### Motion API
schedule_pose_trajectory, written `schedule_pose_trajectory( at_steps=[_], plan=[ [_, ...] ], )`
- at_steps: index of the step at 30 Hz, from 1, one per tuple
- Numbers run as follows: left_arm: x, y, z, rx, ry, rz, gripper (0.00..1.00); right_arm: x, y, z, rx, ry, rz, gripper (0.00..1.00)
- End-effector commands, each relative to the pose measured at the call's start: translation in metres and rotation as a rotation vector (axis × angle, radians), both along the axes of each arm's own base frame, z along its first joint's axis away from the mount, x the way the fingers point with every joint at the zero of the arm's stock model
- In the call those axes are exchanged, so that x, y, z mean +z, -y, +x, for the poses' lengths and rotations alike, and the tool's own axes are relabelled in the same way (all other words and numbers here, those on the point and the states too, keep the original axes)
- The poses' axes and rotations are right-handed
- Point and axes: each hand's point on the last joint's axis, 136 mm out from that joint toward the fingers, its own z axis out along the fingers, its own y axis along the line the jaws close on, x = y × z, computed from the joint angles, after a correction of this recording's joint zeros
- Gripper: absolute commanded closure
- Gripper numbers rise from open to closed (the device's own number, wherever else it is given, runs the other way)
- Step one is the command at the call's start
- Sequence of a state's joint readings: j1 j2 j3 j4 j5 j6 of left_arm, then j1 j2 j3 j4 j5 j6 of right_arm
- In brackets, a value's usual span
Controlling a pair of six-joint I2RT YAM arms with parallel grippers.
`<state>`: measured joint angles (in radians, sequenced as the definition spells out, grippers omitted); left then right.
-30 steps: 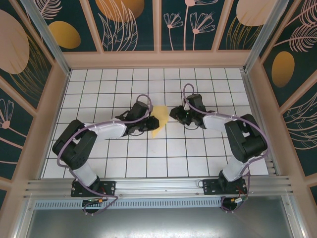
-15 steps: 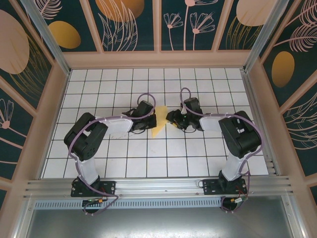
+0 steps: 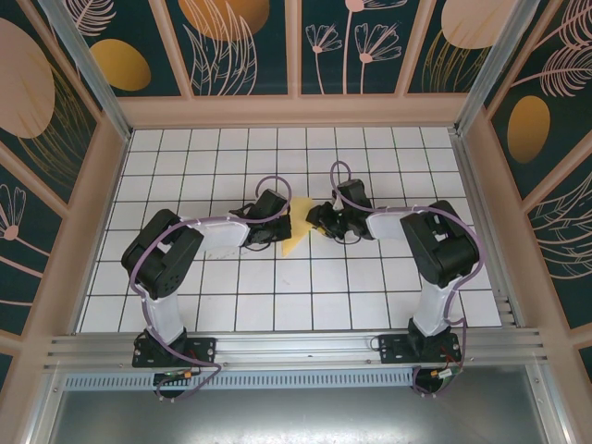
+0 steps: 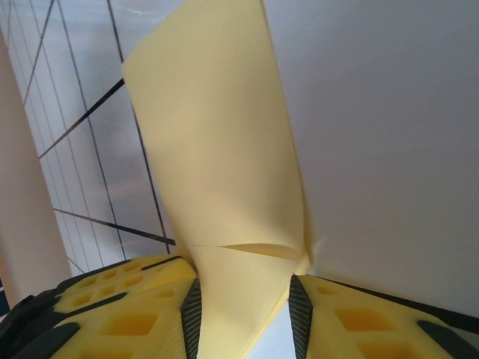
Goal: Fold a paper plane with a square sheet of paper (pick it up from the middle)
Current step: Fourth fold the wing at the center of the table.
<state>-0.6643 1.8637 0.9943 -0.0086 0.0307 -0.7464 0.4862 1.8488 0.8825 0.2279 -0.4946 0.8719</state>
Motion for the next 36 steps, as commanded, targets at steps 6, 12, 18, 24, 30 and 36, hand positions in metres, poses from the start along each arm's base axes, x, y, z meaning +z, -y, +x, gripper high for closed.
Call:
schedule_pose_trajectory(
  at_steps=[6, 12, 18, 24, 30, 36],
  plan=[
    [-0.017, -0.009, -0.008, 0.023, -0.043, 0.048, 0.99, -0.006, -0.002, 0.004, -0.012, -0.025, -0.026, 0.62],
    [-0.016, -0.008, -0.008, 0.016, -0.044, 0.044, 0.99, -0.002, -0.010, 0.005, 0.014, -0.016, -0.002, 0.69],
    [-0.014, -0.007, -0.008, 0.013, -0.040, 0.038, 0.99, 0.009, -0.018, 0.003, 0.052, 0.018, 0.063, 0.72],
    [-0.010, -0.006, -0.007, 0.011, -0.032, 0.032, 0.99, 0.017, -0.029, -0.002, 0.101, 0.035, 0.147, 0.73],
    [-0.005, -0.005, -0.006, 0.007, -0.023, 0.026, 0.96, 0.010, -0.030, -0.001, 0.110, 0.022, 0.155, 0.74],
    [0.014, 0.003, -0.003, -0.040, 0.018, -0.006, 0.90, 0.003, -0.026, 0.003, 0.116, 0.010, 0.145, 0.89]
  ],
)
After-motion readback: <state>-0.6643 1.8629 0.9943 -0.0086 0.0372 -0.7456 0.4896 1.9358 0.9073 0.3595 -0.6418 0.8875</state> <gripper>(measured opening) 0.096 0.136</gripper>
